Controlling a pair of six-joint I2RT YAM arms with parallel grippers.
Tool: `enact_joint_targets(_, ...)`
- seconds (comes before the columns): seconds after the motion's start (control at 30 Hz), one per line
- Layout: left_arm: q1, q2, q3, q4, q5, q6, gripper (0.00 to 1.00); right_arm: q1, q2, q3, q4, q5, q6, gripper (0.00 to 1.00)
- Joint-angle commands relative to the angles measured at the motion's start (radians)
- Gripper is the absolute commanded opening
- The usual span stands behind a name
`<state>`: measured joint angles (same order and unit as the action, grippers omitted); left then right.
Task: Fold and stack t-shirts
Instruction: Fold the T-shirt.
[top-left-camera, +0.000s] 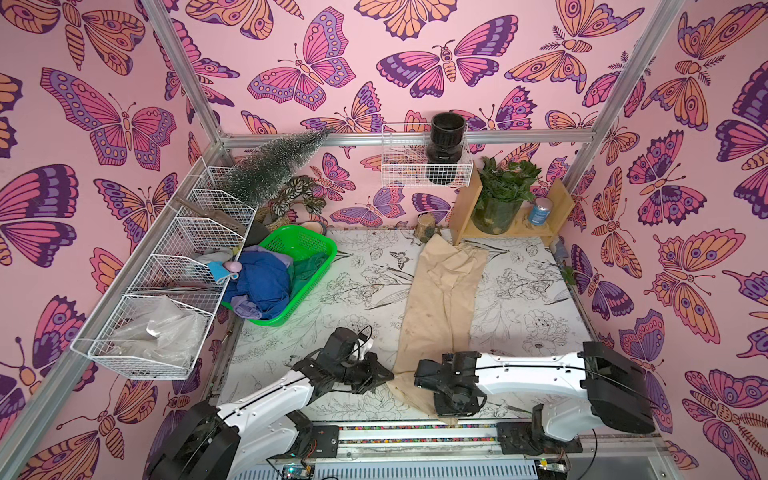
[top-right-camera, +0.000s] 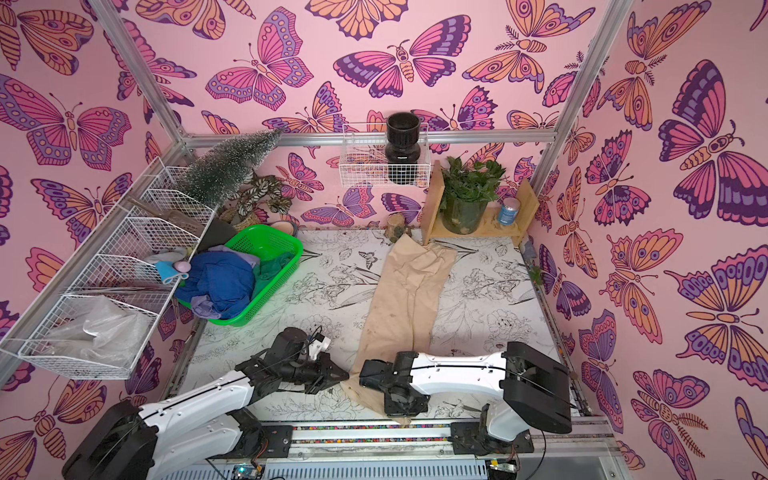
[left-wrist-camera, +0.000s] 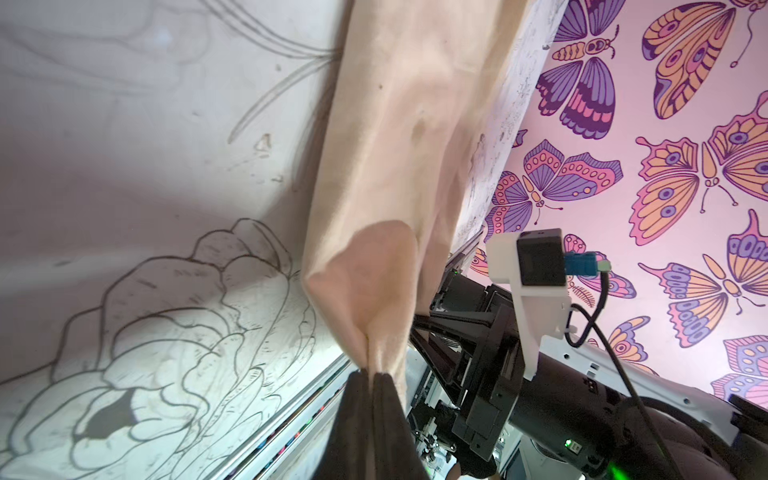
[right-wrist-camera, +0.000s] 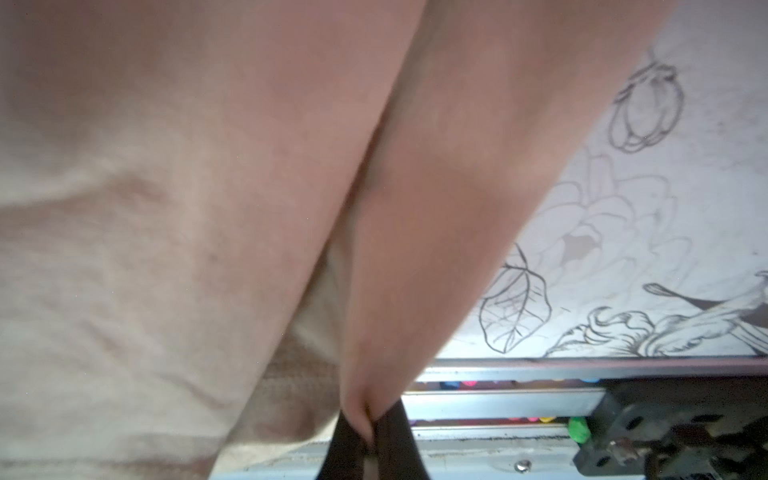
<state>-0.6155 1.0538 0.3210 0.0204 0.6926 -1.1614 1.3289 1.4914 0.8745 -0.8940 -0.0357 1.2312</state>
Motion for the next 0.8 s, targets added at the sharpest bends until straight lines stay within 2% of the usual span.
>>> enact_joint_targets(0.0, 0.005, 0.040, 0.065, -0.028, 0.031, 0.018, 0.00, -0.023, -0.022, 0.048, -0.261, 0.101, 0.161, 0.00)
enact_joint_targets(0.2, 0.002, 0.208, 0.195, -0.027, 0.054, 0.080, 0.00, -0.129, -0.007, 0.150, -0.383, 0.188, 0.097, 0.00)
enact_joint_targets(0.37, 0.004, 0.387, 0.360, -0.027, 0.075, 0.102, 0.00, -0.278, 0.001, 0.253, -0.460, 0.272, -0.018, 0.00)
enact_joint_targets(0.6, 0.011, 0.613, 0.606, -0.028, 0.126, 0.121, 0.00, -0.485, 0.036, 0.294, -0.434, 0.275, -0.212, 0.00)
enact_joint_targets(0.77, 0.029, 0.722, 0.723, -0.033, 0.149, 0.121, 0.00, -0.555, 0.116, 0.355, -0.395, 0.286, -0.295, 0.00)
